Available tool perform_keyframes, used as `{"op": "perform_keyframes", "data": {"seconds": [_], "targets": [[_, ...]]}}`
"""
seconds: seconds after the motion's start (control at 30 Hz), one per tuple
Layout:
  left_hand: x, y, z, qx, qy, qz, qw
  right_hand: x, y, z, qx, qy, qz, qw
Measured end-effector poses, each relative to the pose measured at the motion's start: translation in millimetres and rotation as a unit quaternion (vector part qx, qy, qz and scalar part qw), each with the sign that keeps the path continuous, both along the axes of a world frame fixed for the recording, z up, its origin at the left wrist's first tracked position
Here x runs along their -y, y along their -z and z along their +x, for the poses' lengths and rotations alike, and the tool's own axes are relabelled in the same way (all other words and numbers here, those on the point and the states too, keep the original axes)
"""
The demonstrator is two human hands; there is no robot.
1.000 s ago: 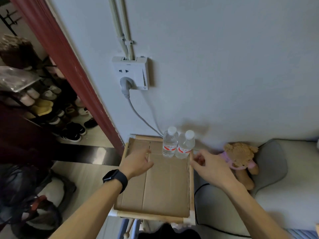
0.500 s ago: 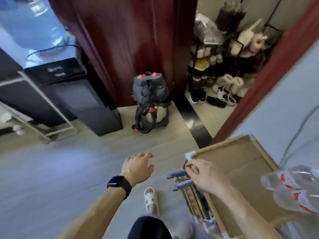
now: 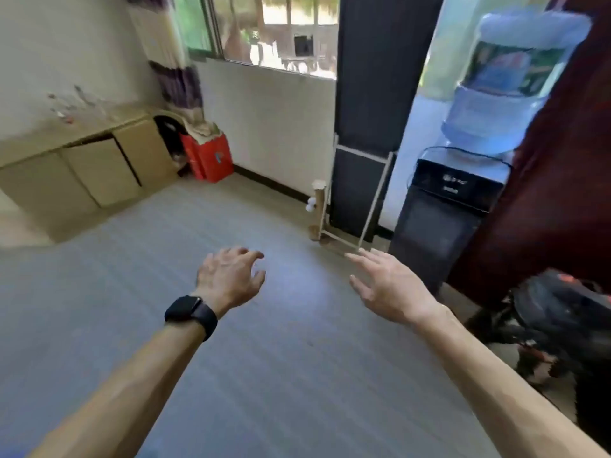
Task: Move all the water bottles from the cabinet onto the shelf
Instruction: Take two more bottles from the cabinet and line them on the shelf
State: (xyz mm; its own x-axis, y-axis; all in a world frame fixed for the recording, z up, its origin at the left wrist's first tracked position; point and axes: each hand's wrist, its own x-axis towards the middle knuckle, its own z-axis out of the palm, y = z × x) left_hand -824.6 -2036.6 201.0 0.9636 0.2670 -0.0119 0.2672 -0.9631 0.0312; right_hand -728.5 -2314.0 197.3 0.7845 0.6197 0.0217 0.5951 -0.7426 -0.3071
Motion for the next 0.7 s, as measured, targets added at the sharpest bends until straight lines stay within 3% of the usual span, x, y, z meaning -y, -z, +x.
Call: {"op": "perform_keyframes", "data": {"seconds": [0.2,0.43,0.7], "targets": [[-195,-62,-8,0.062,-0.148,0.033,0.986,-206,-62,50,0.055,-0.095,0.023,0.994],[-321,-90,-1,0.081,-0.204,0.025,0.975,-364,-106,96,0.096,-0.154,0.030,0.983],[-450,-100,58,0.100,-0.258,0.042,0.960,-526,-102,181,0.092,-0.233,0.042,0.967]]}}
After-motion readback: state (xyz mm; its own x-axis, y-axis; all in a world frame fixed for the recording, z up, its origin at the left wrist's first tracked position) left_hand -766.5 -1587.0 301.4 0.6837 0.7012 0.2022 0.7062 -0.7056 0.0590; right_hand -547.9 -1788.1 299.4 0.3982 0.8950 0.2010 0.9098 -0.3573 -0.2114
